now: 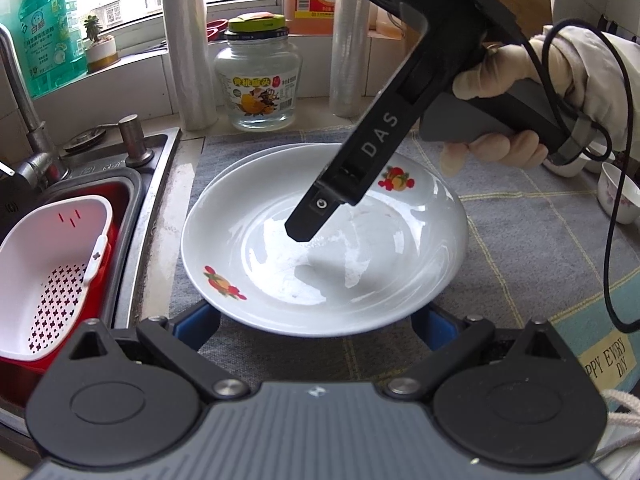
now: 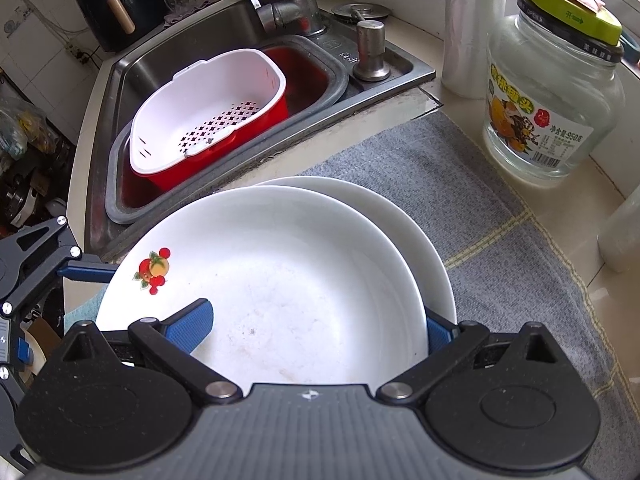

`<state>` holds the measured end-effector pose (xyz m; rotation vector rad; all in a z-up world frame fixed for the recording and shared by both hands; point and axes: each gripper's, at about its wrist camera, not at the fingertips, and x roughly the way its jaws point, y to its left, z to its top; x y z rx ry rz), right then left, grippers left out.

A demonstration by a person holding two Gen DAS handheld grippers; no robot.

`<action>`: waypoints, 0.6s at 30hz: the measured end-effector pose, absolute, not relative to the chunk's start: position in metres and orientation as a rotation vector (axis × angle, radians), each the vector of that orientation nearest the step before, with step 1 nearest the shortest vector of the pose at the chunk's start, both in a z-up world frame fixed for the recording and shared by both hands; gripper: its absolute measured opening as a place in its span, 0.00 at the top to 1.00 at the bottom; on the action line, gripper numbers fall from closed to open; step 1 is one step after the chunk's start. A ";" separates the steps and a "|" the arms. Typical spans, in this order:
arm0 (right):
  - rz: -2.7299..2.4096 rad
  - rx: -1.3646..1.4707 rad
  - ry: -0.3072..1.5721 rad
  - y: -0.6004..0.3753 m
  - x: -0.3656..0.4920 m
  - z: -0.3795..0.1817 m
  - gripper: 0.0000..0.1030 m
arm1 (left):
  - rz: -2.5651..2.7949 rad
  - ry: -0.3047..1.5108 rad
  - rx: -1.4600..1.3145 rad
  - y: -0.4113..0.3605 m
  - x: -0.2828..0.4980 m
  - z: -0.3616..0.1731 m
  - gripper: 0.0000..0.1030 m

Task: Organize plates and bowls
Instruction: 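Lower the plate onto the plate stack with both grippers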

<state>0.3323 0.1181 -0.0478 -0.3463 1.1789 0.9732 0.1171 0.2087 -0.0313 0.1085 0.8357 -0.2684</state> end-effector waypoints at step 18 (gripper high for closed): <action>0.950 -0.340 1.226 0.111 0.329 -0.045 0.00 | -0.275 0.824 0.118 0.214 0.115 -0.029 0.02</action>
